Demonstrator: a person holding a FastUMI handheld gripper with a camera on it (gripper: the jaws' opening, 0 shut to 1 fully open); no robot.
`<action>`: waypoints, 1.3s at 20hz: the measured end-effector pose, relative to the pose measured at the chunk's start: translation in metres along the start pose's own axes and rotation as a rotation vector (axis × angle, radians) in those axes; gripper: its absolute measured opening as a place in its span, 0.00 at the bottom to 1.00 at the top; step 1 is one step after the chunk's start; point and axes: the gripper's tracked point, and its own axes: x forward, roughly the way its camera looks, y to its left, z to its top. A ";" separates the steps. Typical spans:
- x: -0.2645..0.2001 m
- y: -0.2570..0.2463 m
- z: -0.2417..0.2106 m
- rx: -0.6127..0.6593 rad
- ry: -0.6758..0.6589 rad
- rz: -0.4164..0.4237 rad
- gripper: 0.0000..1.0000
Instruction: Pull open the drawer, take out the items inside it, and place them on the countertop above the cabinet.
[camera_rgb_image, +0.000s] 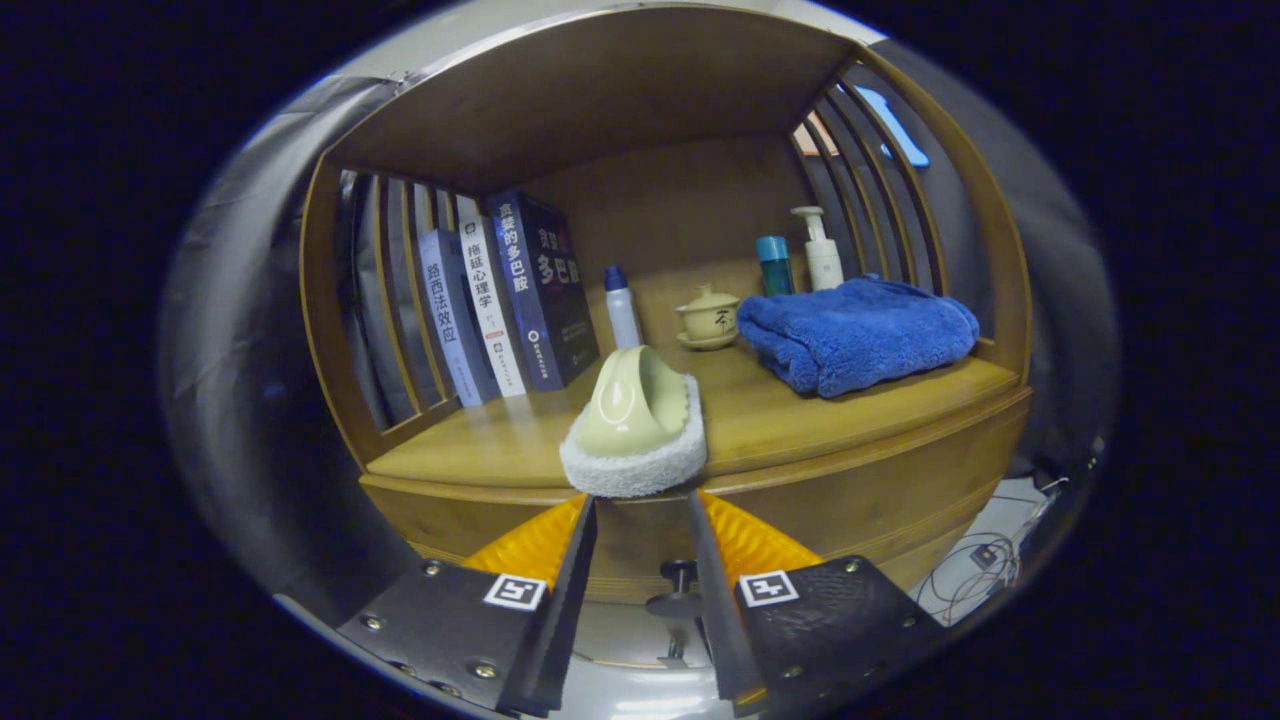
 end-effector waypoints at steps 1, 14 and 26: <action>0.000 -0.004 -0.006 0.007 0.036 -0.008 0.59; -0.139 -0.080 -0.036 -0.254 0.256 -0.028 0.59; -0.177 -0.216 -0.043 -0.414 0.261 -0.106 0.60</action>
